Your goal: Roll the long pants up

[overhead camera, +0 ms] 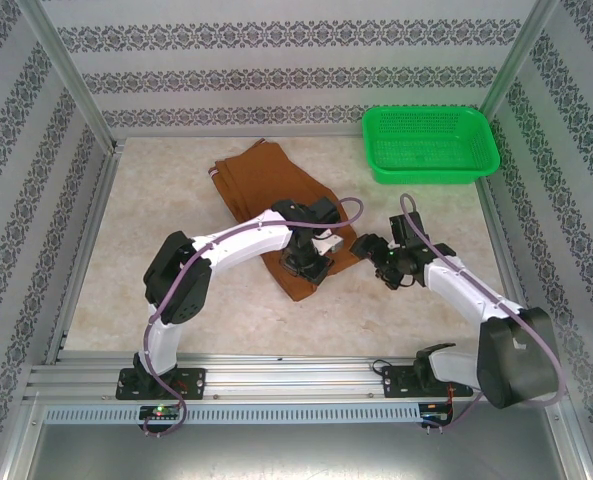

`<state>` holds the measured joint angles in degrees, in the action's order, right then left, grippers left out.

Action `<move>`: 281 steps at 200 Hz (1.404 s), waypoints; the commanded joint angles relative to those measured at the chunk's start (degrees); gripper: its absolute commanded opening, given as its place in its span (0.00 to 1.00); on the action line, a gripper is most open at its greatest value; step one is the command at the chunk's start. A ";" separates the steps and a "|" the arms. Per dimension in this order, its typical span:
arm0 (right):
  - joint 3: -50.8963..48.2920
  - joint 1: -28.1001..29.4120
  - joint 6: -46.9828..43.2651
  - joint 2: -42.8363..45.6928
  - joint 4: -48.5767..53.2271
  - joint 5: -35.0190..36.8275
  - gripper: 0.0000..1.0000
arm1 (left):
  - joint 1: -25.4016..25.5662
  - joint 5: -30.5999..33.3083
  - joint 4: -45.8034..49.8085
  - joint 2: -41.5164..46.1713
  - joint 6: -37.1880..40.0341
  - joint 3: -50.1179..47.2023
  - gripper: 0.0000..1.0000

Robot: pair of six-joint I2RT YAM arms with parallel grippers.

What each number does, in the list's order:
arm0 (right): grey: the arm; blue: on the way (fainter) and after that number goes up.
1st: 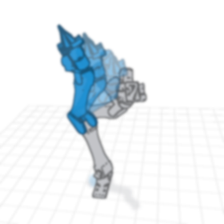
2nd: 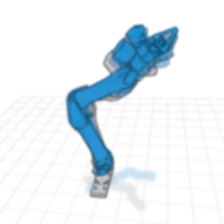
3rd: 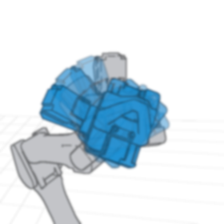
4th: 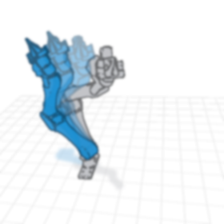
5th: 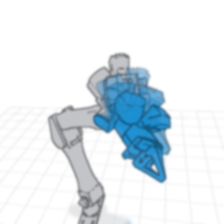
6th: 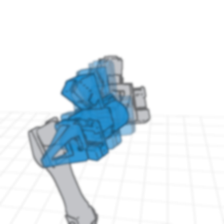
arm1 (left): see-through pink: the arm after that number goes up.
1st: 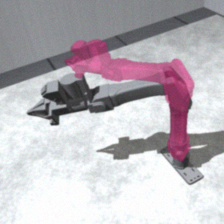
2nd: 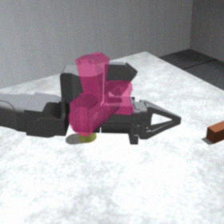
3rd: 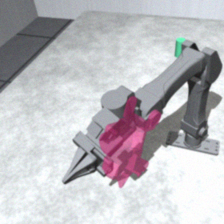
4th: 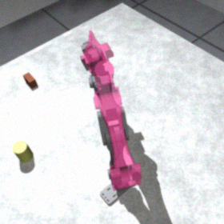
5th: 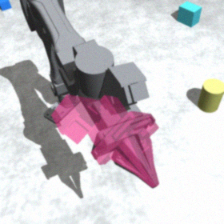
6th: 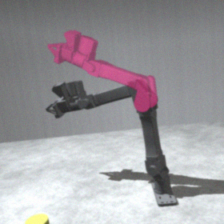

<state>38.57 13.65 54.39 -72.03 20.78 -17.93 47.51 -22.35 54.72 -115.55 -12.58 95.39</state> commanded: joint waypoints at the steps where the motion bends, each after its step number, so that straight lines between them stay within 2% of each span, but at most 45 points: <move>1: 0.17 0.56 2.75 -2.09 -3.78 -2.41 0.90 | 0.54 -2.15 -3.25 3.29 -1.01 -1.81 0.00; 13: 0.98 1.07 3.02 -3.50 -4.95 -2.98 0.86 | 0.57 -1.77 -3.43 3.61 -1.27 -2.74 0.01; 22: 1.55 1.50 3.41 -4.50 -5.36 -2.80 0.74 | 0.62 -1.68 -3.92 3.80 -1.41 -3.79 0.00; 27: 1.52 1.71 3.65 -4.97 -6.26 -2.98 0.48 | 0.66 -1.59 -4.23 4.02 -1.31 -4.35 0.01; 33: 1.51 1.97 4.01 -5.49 -7.10 -2.95 0.11 | 0.74 -1.40 -4.69 4.22 -1.22 -5.06 0.01; 35: 1.51 2.05 4.27 -5.67 -7.27 -2.84 0.01 | 0.74 -1.28 -4.84 4.37 -1.22 -5.35 0.00; 36: 1.51 2.11 4.38 -5.75 -7.25 -2.74 0.00 | 0.79 -1.15 -4.90 4.46 -1.18 -5.42 0.01; 46: 1.41 2.12 5.07 -6.65 -7.60 -2.73 0.00 | 0.83 -0.21 -5.65 4.99 -0.89 -6.57 0.01; 55: 1.37 2.13 5.16 -7.29 -8.14 -2.98 0.00 | 0.97 1.51 -6.30 5.71 -0.35 -7.54 0.06; 76: 0.48 2.20 5.88 -7.48 -9.05 -2.84 0.00 | 3.23 10.77 -8.31 8.80 2.10 -10.77 0.33; 91: 0.52 2.17 5.64 -7.84 -8.94 -3.06 0.00 | 6.01 18.10 -10.47 10.95 4.23 -14.58 0.47; 97: 0.54 2.01 5.48 -8.09 -8.88 -3.07 0.00 | 7.28 20.67 -11.51 11.61 5.16 -16.15 0.59; 103: 0.42 2.01 5.53 -8.27 -8.95 -3.12 0.00 | 8.47 23.57 -12.36 11.94 5.64 -17.37 0.65; 150: 0.01 2.12 5.67 -10.04 -11.02 -5.18 0.00 | 15.95 39.52 -18.78 8.50 8.68 -22.60 0.70; 198: 0.24 2.16 5.73 -9.20 -11.32 -6.27 0.00 | 16.05 47.52 -24.11 3.42 10.16 -22.87 0.70; 212: 0.41 2.13 5.56 -8.94 -11.51 -6.94 0.00 | 14.61 49.09 -22.85 1.49 9.95 -21.05 0.68; 224: 0.63 2.08 5.38 -8.83 -11.12 -7.20 0.00 | 13.39 49.91 -22.25 0.41 9.93 -19.96 0.60; 229: 0.55 2.08 5.37 -8.73 -11.15 -7.35 0.00 | 12.80 48.68 -21.73 0.09 10.30 -19.50 0.49; 237: 0.54 1.87 5.24 -8.65 -11.13 -7.35 0.00 | 12.23 47.23 -21.69 0.01 10.84 -19.33 0.21; 247: 0.63 1.66 5.17 -8.81 -11.09 -7.62 0.00 | 11.96 44.98 -22.10 0.72 11.85 -19.82 0.00; 275: 3.30 0.20 1.92 -10.21 -9.30 -7.77 0.00 | 10.55 30.46 -19.41 4.38 11.96 -20.16 0.00; 281: 4.32 -0.14 0.98 -10.32 -8.30 -6.82 0.11 | 9.98 25.61 -17.64 5.15 11.37 -19.37 0.00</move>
<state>39.20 14.94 58.92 -81.71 10.33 -23.99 59.83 16.27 33.36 -113.36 -1.65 75.13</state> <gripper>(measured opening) 0.096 0.067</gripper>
